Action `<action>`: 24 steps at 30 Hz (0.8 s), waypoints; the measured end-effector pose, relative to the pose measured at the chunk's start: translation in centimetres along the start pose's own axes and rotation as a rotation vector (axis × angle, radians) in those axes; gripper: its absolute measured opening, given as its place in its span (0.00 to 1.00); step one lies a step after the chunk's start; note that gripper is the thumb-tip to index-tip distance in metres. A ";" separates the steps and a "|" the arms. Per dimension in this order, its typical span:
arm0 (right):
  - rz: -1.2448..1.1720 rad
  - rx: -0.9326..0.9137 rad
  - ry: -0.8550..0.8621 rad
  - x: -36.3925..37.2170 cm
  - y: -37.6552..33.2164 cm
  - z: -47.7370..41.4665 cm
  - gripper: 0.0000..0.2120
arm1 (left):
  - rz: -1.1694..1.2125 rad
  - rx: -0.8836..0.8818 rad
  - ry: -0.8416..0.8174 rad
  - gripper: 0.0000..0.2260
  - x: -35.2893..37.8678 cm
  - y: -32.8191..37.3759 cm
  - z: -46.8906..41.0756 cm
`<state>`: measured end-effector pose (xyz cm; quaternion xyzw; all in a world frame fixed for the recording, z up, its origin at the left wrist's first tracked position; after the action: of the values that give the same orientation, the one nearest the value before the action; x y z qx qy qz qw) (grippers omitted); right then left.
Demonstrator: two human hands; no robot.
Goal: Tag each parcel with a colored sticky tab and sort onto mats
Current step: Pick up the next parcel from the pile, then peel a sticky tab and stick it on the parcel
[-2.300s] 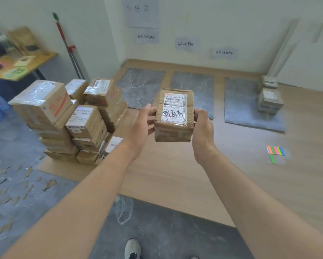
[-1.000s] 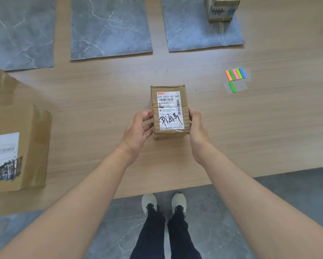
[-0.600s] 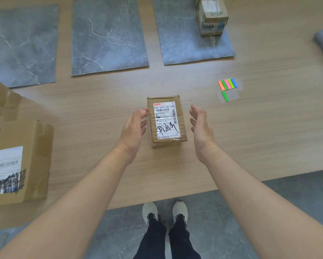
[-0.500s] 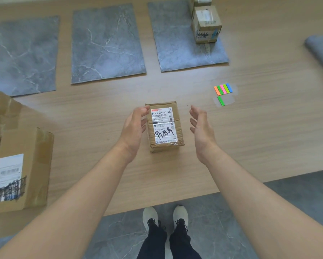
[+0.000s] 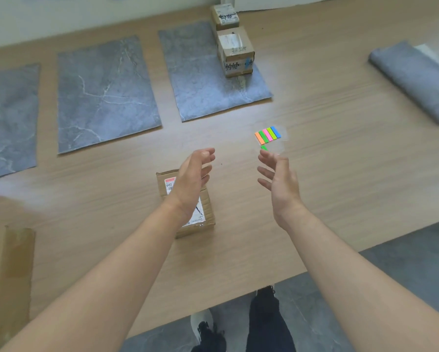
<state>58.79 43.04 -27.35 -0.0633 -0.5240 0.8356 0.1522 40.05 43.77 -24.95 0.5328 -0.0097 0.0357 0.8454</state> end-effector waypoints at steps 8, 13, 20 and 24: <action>0.016 0.047 -0.018 -4.7 -1.5 -9.7 0.17 | 0.003 -0.059 0.036 0.20 7.1 -0.5 -6.7; 0.109 0.017 -0.043 -7.0 -2.1 -16.2 0.14 | 0.055 -0.129 0.119 0.24 9.7 -0.9 -10.4; 0.212 -0.018 -0.063 -7.4 -1.7 -21.8 0.12 | 0.041 -0.174 0.120 0.19 11.9 -2.2 -14.6; 0.507 -0.195 -0.132 -7.2 -1.2 -24.6 0.12 | -0.095 -0.083 0.073 0.18 13.3 -3.1 -16.8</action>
<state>72.31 62.26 -37.53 -0.1521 -0.5780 0.7951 -0.1032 53.14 58.24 -34.23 0.4956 0.0449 0.0142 0.8673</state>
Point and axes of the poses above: each hand's wrist, its own z-axis away from the middle knuckle, its own x-axis out of the palm, y = z × x, the point moved 4 cm from there along -z, towards the middle knuckle, and after that the axes turned 1 degree about z, right-handed, at the moved point
